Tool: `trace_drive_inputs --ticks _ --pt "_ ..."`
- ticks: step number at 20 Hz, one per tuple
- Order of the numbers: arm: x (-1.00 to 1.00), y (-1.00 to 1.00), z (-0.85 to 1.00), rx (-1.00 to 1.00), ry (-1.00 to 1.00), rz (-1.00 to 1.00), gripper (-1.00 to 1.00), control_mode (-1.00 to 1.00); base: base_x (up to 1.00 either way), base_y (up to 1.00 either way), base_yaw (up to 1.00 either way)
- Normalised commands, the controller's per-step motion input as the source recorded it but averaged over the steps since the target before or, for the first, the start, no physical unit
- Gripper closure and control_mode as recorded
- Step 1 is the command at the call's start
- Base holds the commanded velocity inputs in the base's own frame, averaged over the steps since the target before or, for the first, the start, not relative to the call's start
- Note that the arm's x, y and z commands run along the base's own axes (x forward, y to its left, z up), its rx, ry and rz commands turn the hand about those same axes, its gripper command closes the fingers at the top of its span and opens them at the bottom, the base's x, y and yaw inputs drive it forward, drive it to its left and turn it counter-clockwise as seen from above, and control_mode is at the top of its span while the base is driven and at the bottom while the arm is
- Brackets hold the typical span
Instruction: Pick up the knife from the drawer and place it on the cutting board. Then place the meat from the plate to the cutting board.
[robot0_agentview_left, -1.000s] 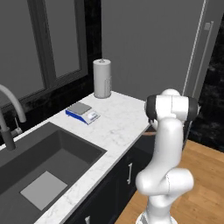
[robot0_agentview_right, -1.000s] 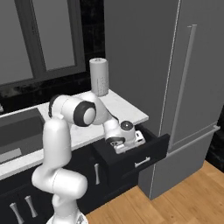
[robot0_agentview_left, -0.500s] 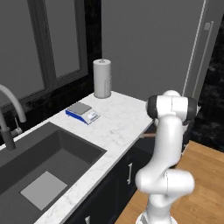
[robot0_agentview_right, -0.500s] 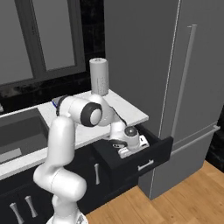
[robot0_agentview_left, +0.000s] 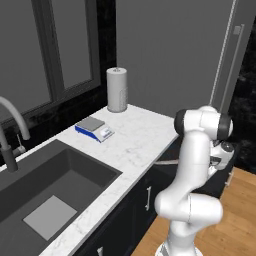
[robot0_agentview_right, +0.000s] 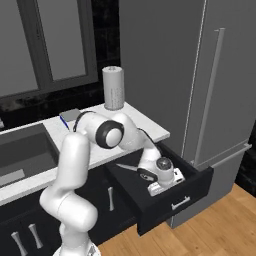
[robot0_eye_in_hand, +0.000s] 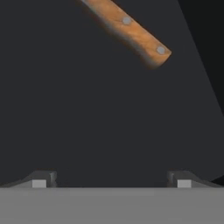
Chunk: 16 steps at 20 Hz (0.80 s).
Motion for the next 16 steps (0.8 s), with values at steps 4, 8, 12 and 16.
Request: trace_drive_inputs --ticks 4,8,12,16 --pt "-0.83 -0.96 0.13 0.10 0.02 0.00 -1.00 -1.00 0.00 0.00 0.00" --pt "-0.66 -0.42 0.68 0.06 0.00 0.00 -1.00 -1.00 0.00 0.00 0.00" --pt "0.00 0.03 1.00 0.00 0.00 0.12 -1.00 -1.00 0.00 0.00 0.00" --pt "0.00 0.31 0.65 0.00 -0.01 0.23 -1.00 -1.00 0.00 0.00 0.00"
